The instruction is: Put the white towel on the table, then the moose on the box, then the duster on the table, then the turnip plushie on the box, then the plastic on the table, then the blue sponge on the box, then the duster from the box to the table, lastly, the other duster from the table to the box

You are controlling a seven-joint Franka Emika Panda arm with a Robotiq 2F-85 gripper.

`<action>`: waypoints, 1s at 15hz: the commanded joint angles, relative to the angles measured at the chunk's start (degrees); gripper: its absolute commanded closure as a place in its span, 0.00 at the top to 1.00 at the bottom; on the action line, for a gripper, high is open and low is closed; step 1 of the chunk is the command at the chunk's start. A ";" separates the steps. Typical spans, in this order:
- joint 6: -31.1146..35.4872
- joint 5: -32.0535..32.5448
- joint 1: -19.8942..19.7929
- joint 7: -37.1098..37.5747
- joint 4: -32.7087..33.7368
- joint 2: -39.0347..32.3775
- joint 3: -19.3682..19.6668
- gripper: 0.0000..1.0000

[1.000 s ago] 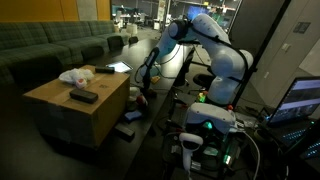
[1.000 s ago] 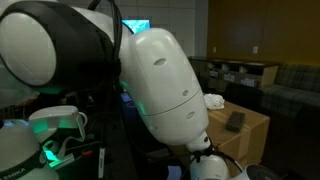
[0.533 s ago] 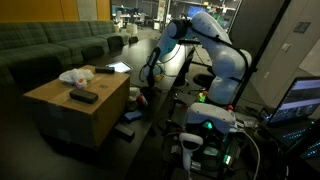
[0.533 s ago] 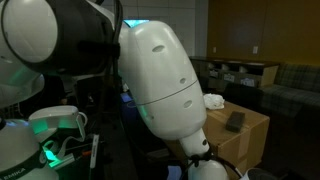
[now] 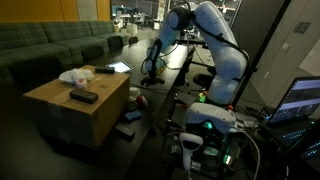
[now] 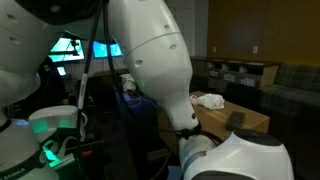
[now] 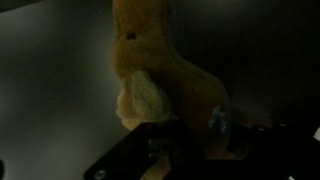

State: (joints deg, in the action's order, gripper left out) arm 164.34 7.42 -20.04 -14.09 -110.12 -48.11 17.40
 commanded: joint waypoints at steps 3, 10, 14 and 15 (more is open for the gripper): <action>3.67 5.26 10.54 7.96 -11.28 12.13 8.71 0.04; 5.93 14.08 22.55 15.19 -21.25 25.47 16.53 0.04; 6.64 21.15 29.43 20.01 -25.53 32.67 19.92 0.04; 6.39 22.83 30.40 20.83 -26.36 34.76 19.89 0.04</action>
State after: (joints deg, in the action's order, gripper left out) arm 169.28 25.23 6.13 3.55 -131.67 -20.56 35.00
